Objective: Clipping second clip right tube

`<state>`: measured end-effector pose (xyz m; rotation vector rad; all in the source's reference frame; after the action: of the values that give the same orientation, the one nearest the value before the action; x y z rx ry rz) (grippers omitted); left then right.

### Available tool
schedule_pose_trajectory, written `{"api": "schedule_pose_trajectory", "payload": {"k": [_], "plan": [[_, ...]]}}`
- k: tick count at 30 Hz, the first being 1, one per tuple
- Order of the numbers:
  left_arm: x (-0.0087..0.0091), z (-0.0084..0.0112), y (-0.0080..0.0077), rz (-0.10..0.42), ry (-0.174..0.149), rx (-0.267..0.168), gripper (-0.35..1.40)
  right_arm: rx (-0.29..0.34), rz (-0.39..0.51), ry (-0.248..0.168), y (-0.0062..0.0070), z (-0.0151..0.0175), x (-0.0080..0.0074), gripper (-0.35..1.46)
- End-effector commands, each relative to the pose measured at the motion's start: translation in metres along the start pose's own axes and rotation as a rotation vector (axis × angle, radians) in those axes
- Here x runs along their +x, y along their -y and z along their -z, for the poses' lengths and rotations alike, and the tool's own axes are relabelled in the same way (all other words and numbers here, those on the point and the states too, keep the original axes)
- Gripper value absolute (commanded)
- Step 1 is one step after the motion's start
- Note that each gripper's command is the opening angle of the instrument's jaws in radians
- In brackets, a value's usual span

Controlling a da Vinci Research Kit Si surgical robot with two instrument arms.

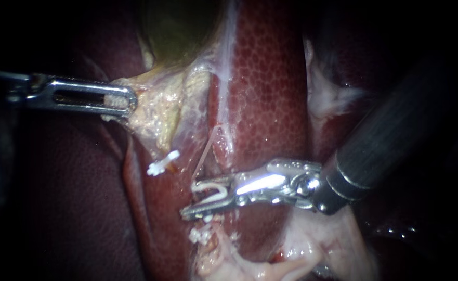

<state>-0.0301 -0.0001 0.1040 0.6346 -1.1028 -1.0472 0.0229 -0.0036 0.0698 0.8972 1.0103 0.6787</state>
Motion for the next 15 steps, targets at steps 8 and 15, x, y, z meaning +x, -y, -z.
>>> {"api": "schedule_pose_trajectory", "payload": {"k": [8, 15], "plan": [[0.0, 0.0, 0.0, 0.0, 0.0, 0.0, -0.35, 0.002, 0.001, 0.001, 0.0001, 0.0, 0.0, 0.52], [0.0, 0.0, 0.0, 0.0, 0.0, 0.0, -0.35, 0.003, 0.001, 0.001, 0.0003, 0.0001, 0.0, 0.52]]}}
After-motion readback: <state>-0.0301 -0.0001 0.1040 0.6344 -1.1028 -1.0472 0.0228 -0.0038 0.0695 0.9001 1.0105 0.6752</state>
